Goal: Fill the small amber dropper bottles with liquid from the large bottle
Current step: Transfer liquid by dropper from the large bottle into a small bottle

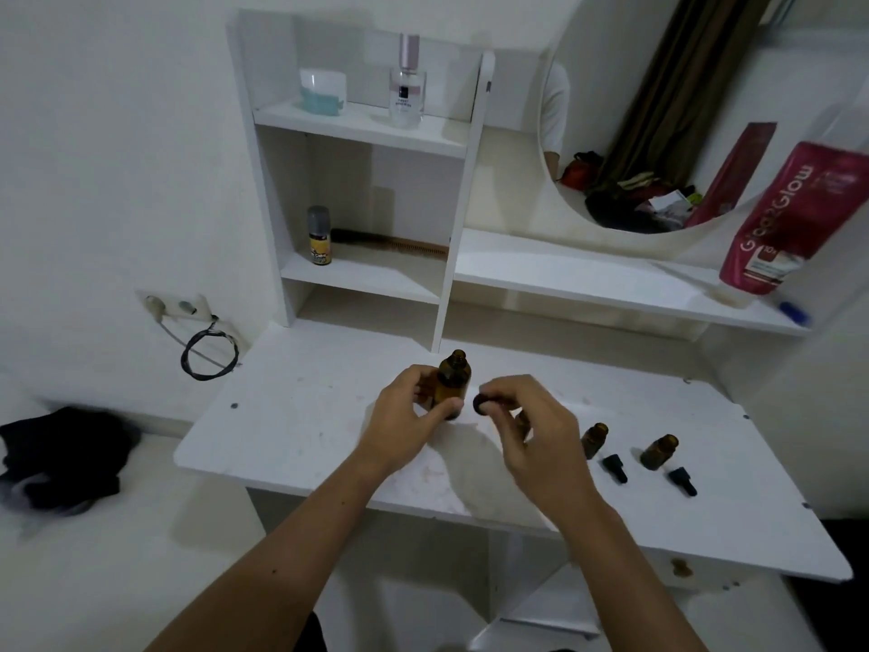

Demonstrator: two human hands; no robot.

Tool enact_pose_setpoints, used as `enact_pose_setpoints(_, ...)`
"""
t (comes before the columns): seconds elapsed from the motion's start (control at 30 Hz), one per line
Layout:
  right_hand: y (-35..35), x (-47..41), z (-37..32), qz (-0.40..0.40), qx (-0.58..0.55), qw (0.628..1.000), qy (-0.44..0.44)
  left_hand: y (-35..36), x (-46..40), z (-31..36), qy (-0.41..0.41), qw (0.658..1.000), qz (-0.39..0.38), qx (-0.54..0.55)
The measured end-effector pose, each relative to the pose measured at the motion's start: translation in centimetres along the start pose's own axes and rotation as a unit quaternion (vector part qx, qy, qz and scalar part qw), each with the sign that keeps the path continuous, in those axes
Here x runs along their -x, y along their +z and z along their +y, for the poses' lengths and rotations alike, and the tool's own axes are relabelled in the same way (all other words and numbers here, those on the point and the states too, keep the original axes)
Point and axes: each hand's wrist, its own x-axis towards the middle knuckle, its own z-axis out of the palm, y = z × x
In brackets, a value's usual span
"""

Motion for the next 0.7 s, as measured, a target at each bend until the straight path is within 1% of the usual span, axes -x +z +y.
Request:
enact_pose_setpoints(0.1,-1.4,-2.2,-1.1,0.103,-0.068,0.99,0.062,0.0,-0.1,-0.2,-0.006,1.0,-0.003,0.001)
enact_pose_setpoints(0.17,-2.0,-3.6,-1.7,0.133,-0.106,0.982,0.084,0.0,-0.1,-0.3,-0.009,1.0,-0.003,0.006)
enact_pose_setpoints(0.23,-2.1,-4.7,-2.2,0.142,-0.145,0.974,0.098,0.0,-0.1,-0.3,-0.012,1.0,-0.002,0.005)
enact_pose_setpoints(0.3,-2.0,-5.6,-2.5,0.142,-0.157,0.971,0.106,0.0,-0.1,-0.2,-0.012,1.0,-0.001,-0.002)
enact_pose_setpoints(0.6,-0.4,-6.9,-1.4,0.106,-0.127,0.978,0.127,0.1,-0.3,-0.6,-0.005,1.0,-0.008,-0.021)
enact_pose_setpoints(0.7,-0.1,-7.9,-1.3,0.058,-0.108,0.985,0.118,0.2,-0.4,-0.7,-0.012,1.0,-0.01,-0.022)
